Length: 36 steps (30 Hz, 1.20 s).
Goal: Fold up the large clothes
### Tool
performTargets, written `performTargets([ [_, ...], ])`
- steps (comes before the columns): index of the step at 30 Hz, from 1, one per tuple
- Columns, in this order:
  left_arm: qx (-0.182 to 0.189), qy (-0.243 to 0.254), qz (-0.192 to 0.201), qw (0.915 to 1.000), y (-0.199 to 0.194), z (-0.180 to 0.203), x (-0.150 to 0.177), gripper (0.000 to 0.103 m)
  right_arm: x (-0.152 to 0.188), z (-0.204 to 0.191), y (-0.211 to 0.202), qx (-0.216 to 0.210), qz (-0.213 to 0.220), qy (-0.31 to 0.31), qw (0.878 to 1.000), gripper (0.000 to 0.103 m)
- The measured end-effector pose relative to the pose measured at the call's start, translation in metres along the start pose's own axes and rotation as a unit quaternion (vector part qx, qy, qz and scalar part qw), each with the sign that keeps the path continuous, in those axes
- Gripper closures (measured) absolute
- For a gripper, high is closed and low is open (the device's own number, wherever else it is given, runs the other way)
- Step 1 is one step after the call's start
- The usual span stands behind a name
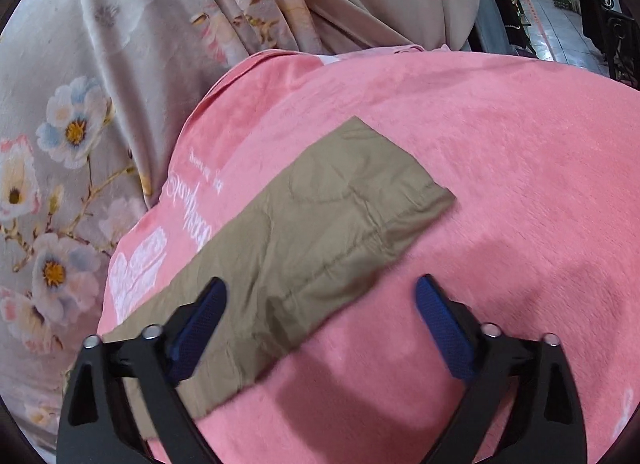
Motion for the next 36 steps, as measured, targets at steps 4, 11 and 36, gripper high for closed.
performTargets([
  [4, -0.003, 0.008, -0.009, 0.9999, 0.009, 0.004, 0.005, 0.005, -0.004, -0.041, -0.005, -0.011, 0.008, -0.036, 0.999, 0.090],
  [11, 0.001, 0.009, -0.019, 0.9998, 0.016, 0.009, 0.012, 0.005, 0.066, -0.249, -0.122, -0.205, 0.057, -0.250, 0.945, 0.093],
  [36, 0.153, -0.054, -0.025, 0.9864, 0.003, 0.043, -0.037, 0.005, 0.460, -0.343, -0.166, -0.317, -0.224, -0.526, 0.757, 0.048],
])
Point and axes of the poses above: each gripper's, at about its wrist camera, not at the fingertips, and y roughly the way its jaws point, z to its right, x to its underside, the point moved 9 cm from there along y, roughly the way its jaws point, and after that the axes turned 6 degrees about x, right-handed, at the moved point
